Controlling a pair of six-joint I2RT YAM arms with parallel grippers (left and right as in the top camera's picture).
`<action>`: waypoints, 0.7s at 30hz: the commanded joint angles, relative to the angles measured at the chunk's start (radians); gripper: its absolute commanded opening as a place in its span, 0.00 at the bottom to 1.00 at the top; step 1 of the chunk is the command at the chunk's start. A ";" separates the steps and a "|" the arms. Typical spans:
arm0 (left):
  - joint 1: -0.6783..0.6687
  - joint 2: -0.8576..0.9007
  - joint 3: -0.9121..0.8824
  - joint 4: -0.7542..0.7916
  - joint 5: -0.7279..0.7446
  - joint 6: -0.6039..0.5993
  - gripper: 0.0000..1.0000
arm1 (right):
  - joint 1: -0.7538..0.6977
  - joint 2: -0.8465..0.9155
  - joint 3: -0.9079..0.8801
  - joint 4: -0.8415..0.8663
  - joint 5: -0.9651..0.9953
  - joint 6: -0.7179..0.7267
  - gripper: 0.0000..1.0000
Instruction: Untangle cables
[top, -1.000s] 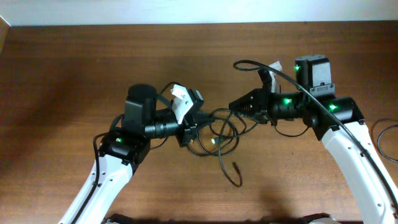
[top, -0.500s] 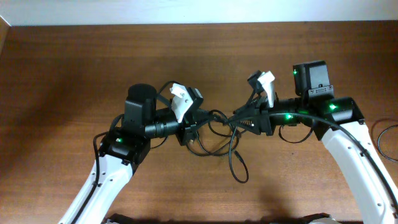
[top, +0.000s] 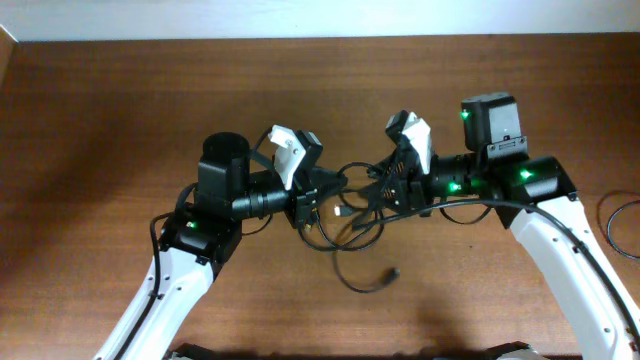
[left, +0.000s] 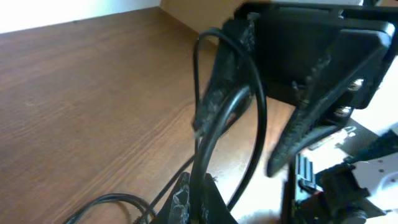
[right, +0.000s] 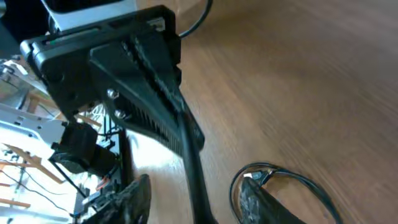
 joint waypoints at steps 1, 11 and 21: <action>-0.005 0.003 0.005 -0.018 0.046 -0.010 0.00 | 0.011 0.003 0.006 0.019 0.152 0.044 0.04; -0.004 0.003 0.005 -0.121 -0.221 -0.010 0.99 | -0.031 0.024 0.308 0.512 1.516 -0.115 0.04; -0.004 0.003 0.005 -0.121 -0.221 -0.010 0.99 | -0.660 0.772 0.308 0.830 1.489 -0.232 0.10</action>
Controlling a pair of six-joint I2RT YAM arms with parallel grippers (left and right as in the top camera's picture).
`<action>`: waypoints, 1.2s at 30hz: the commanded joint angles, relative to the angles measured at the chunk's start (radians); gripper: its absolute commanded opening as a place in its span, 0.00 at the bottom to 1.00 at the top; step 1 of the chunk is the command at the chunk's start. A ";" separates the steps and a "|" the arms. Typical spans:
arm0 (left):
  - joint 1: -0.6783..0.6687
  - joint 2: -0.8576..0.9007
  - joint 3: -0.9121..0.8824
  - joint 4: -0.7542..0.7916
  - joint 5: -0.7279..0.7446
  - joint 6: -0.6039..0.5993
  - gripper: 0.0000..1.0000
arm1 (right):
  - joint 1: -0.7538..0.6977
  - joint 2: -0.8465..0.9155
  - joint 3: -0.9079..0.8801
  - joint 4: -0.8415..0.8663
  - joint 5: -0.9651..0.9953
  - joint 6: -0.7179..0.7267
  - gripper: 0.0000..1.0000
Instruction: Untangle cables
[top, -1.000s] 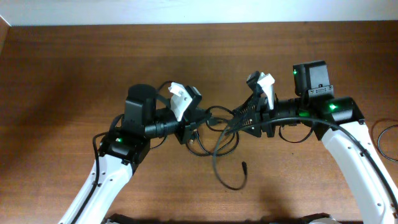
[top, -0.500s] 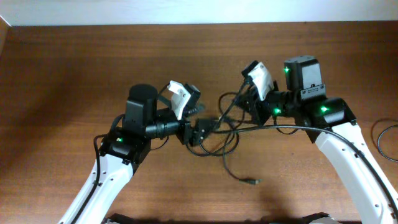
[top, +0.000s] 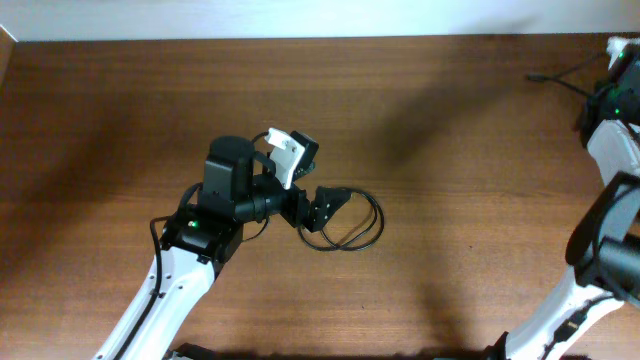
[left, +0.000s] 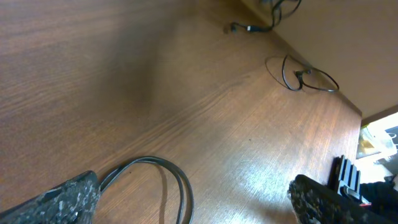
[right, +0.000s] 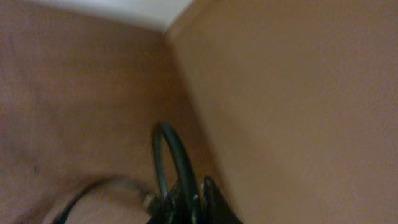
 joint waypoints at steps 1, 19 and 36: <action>0.001 -0.004 0.004 0.001 0.001 -0.002 0.99 | 0.010 0.064 0.002 0.004 -0.076 0.036 0.13; 0.001 -0.004 0.004 0.001 0.001 -0.002 0.99 | -0.185 -0.050 0.276 -1.011 -0.791 0.949 0.99; 0.001 -0.004 0.004 0.001 0.001 -0.002 0.99 | -0.095 0.064 0.287 -0.963 -1.279 1.099 0.98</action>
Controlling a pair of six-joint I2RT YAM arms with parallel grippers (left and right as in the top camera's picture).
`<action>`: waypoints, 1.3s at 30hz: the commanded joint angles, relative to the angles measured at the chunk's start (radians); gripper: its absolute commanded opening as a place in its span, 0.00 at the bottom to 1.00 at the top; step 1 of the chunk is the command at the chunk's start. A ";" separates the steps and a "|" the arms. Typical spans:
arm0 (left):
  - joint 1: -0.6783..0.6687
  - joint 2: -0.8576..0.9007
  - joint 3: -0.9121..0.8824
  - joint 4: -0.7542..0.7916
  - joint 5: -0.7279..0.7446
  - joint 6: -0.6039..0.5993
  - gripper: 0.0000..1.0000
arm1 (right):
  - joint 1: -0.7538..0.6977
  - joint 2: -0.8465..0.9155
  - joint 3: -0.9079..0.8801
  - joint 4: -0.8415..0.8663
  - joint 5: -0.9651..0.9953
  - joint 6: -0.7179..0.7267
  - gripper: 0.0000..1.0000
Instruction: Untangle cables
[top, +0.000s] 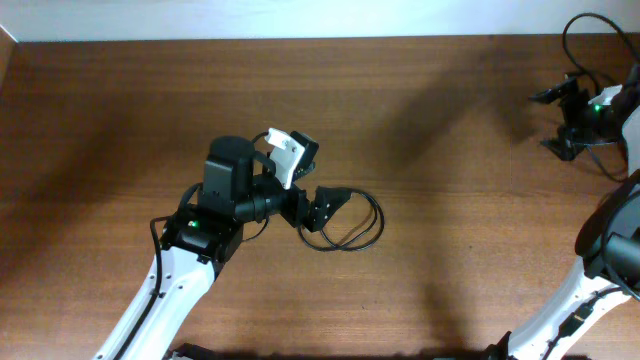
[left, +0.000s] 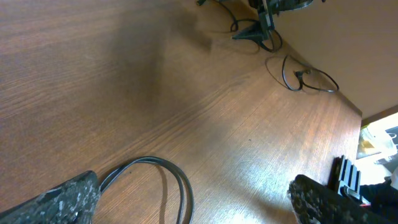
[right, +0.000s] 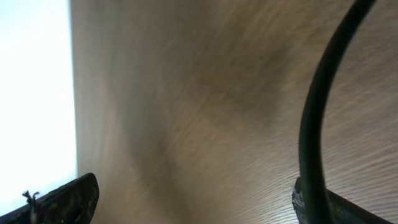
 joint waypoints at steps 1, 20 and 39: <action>0.001 -0.004 0.004 0.001 0.001 -0.002 0.99 | -0.008 -0.012 0.006 -0.016 -0.205 -0.132 0.98; 0.001 -0.004 0.004 0.001 0.001 -0.002 0.99 | 0.057 -0.258 0.007 0.015 0.892 -0.178 0.98; 0.001 -0.004 0.004 0.001 0.001 -0.002 0.99 | -0.143 0.242 0.012 0.259 0.539 -0.632 0.04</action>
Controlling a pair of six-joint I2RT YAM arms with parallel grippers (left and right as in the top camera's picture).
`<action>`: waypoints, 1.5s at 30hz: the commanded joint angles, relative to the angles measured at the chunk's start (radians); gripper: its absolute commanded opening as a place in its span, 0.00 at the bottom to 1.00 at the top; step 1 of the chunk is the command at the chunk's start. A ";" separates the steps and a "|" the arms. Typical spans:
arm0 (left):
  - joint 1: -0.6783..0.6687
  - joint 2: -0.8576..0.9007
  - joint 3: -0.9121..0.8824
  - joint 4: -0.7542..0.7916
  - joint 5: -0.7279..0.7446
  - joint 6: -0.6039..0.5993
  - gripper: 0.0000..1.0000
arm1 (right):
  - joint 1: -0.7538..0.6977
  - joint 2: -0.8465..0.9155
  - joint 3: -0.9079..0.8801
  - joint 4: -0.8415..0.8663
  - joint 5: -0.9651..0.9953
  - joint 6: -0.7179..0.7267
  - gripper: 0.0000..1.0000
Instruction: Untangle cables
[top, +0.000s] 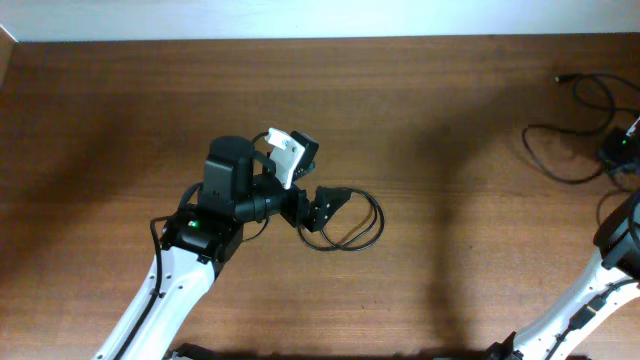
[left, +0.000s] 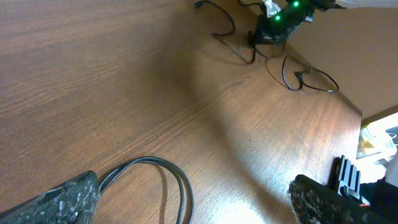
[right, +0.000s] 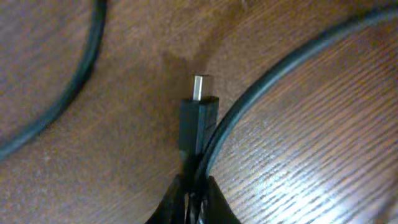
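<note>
One black cable (top: 352, 222) lies coiled mid-table; in the left wrist view its loop (left: 166, 179) runs past the left finger. My left gripper (top: 320, 208) stands open over the coil's left end, holding nothing, its fingers (left: 61, 198) wide apart. A second black cable (top: 560, 135) is spread on the table at the far right. My right gripper (top: 621, 148) is low there, shut on that cable just behind its plug (right: 198, 111).
A third thin cable (left: 307, 77) lies coiled near the table's right edge, close to the right arm (top: 612, 240). The table's back edge runs just behind the second cable.
My right gripper was open with the second cable looped up beside it; now it sits further right, low on the table, shut on that cable near its plug. The cable lies flat. The left arm is unchanged.
Both grippers were first close together mid-table in a tangle of two cables. Then my right gripper was at the far right back corner, shut on one cable, while the other lay coiled by my open left gripper. The right one then stood open, and now grips the plug end.
</note>
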 joint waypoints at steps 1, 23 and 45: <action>0.001 -0.004 0.004 0.001 0.001 -0.002 0.99 | 0.003 0.078 0.052 0.008 -0.226 -0.004 0.04; 0.001 -0.004 0.004 0.001 0.001 -0.002 0.99 | 0.223 -0.554 0.639 -0.449 -0.328 0.136 0.99; 0.001 -0.004 0.004 0.001 0.001 -0.002 0.99 | 0.630 -1.274 -0.758 -0.841 -0.543 0.266 0.99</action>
